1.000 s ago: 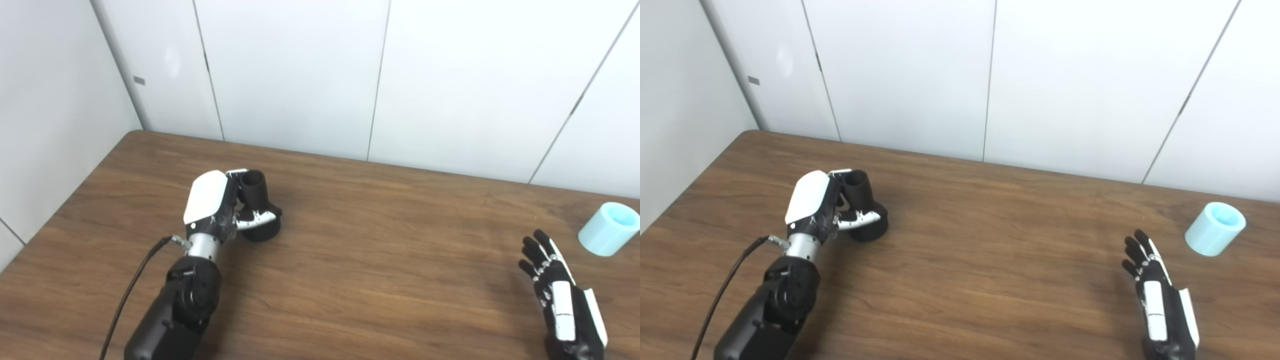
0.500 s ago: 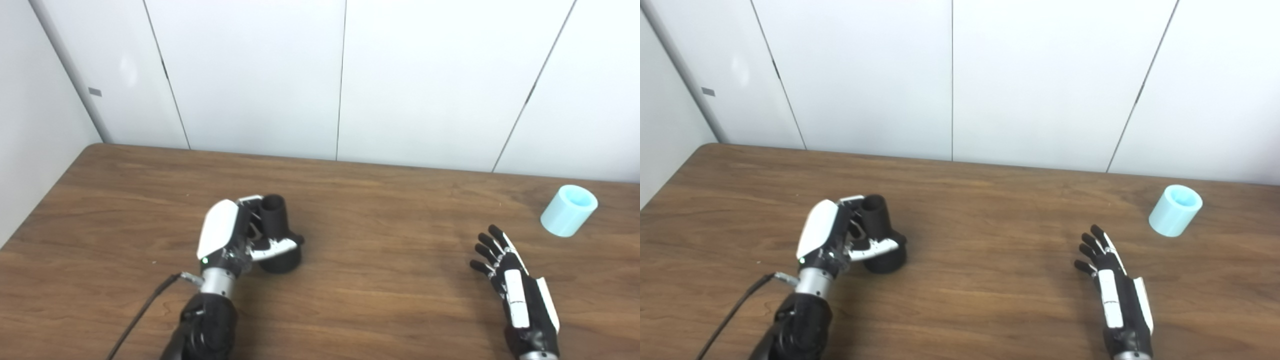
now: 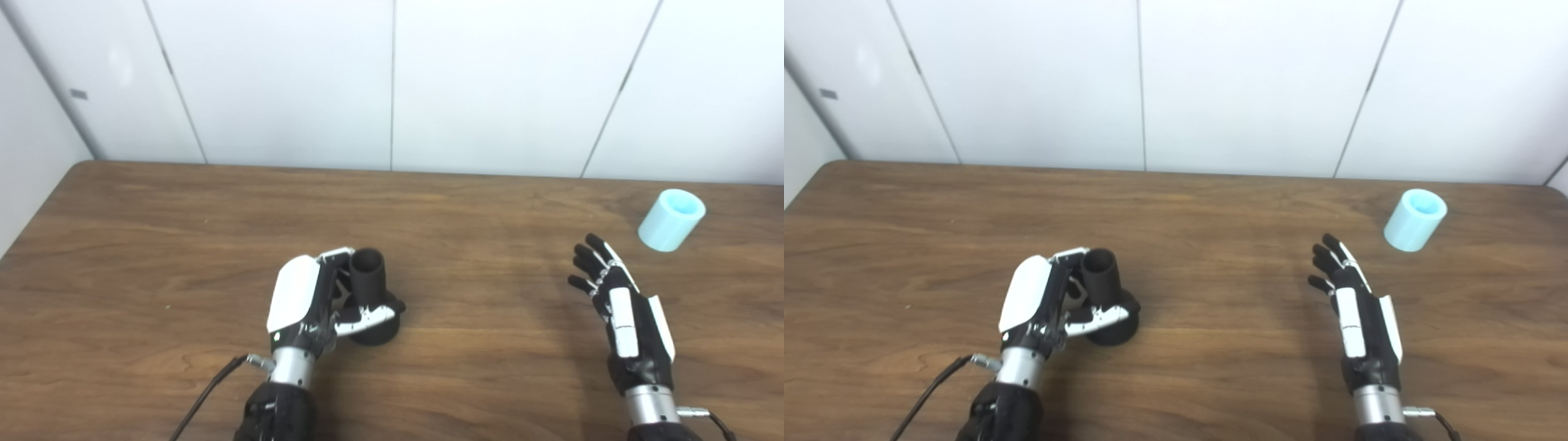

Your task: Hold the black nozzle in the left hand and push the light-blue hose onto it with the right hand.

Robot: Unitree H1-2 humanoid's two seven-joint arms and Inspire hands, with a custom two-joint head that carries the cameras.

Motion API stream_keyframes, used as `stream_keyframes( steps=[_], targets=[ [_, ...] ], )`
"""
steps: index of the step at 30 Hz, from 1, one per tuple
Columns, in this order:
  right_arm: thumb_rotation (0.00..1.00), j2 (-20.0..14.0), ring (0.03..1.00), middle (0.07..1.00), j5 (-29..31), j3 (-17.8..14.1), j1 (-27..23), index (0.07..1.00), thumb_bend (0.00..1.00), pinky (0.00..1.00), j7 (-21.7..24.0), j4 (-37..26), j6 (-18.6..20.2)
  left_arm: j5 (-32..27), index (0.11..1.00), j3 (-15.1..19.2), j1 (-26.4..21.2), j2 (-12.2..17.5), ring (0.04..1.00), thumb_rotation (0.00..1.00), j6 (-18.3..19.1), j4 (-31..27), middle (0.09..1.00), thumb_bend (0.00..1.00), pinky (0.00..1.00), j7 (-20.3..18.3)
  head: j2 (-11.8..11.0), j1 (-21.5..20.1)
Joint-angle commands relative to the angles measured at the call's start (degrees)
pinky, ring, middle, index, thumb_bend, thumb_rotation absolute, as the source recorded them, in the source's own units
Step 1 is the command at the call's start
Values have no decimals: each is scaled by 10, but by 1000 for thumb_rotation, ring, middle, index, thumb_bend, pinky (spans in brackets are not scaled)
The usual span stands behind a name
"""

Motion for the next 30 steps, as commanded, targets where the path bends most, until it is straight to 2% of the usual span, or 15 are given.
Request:
stream_keyframes(
  steps=[1, 4, 8, 10, 16, 18, 21, 23, 24, 26, 27, 28, 30],
  targets=[
    [987, -10, 860, 861, 4, -8, -12, 874, 533, 792, -2, -20, -14, 15, 475, -12, 19, -5, 467, 0, 2, -8, 506, 523, 407, -8, 1, -3],
    [951, -19, 855, 866, 9, -10, -15, 876, 531, 794, 3, -17, -19, 26, 475, -23, 33, -10, 467, 0, -5, -12, 506, 523, 416, -5, 7, -13],
    [950, -29, 847, 866, -8, -12, -19, 876, 523, 762, -3, -25, -20, 30, 481, -33, 49, -13, 469, 0, -19, -9, 492, 525, 426, 3, 11, -31],
    [917, -30, 841, 861, -7, -13, -24, 869, 514, 740, -4, -45, -2, 29, 481, -35, 55, -13, 474, 0, -28, -3, 493, 524, 430, 7, 10, -43],
    [715, -42, 832, 842, -35, -16, -40, 836, 521, 701, -5, -114, 44, 26, 478, -32, 66, -11, 478, 0, -56, 23, 503, 523, 431, 31, 8, -84],
    [604, -42, 814, 824, -41, -23, -49, 812, 495, 695, -9, -139, 71, 25, 479, -29, 68, -10, 478, 0, -65, 32, 502, 523, 429, 39, 9, -91],
    [443, -46, 793, 818, -46, -38, -68, 801, 512, 664, -14, -171, 107, 24, 483, -25, 70, -9, 474, 0, -70, 39, 490, 524, 427, 43, 7, -109],
    [387, -54, 780, 808, -59, -44, -78, 794, 531, 659, -15, -181, 115, 23, 485, -24, 71, -7, 470, 0, -73, 43, 483, 524, 421, 45, 7, -109],
    [376, -64, 774, 804, -83, -46, -85, 790, 537, 654, -18, -187, 117, 22, 486, -24, 73, -6, 469, 0, -76, 45, 482, 524, 420, 46, 2, -125],
    [420, -84, 718, 791, -125, -47, -96, 785, 568, 611, -17, -202, 133, 19, 487, -24, 75, -5, 463, 0, -83, 51, 478, 525, 408, 49, -4, -135],
    [432, -95, 700, 790, -155, -46, -104, 786, 575, 603, -16, -211, 148, 20, 487, -24, 76, -2, 461, 0, -89, 55, 477, 525, 404, 52, -18, -161],
    [420, -104, 630, 777, -184, -43, -112, 785, 597, 580, -14, -219, 164, 20, 485, -23, 77, 1, 462, 0, -95, 59, 485, 524, 404, 55, -24, -173],
    [348, -116, 567, 775, -228, -36, -124, 792, 611, 566, -9, -229, 190, 19, 485, -23, 79, 7, 458, 0, -103, 65, 483, 524, 400, 58, -33, -197]
  ],
)
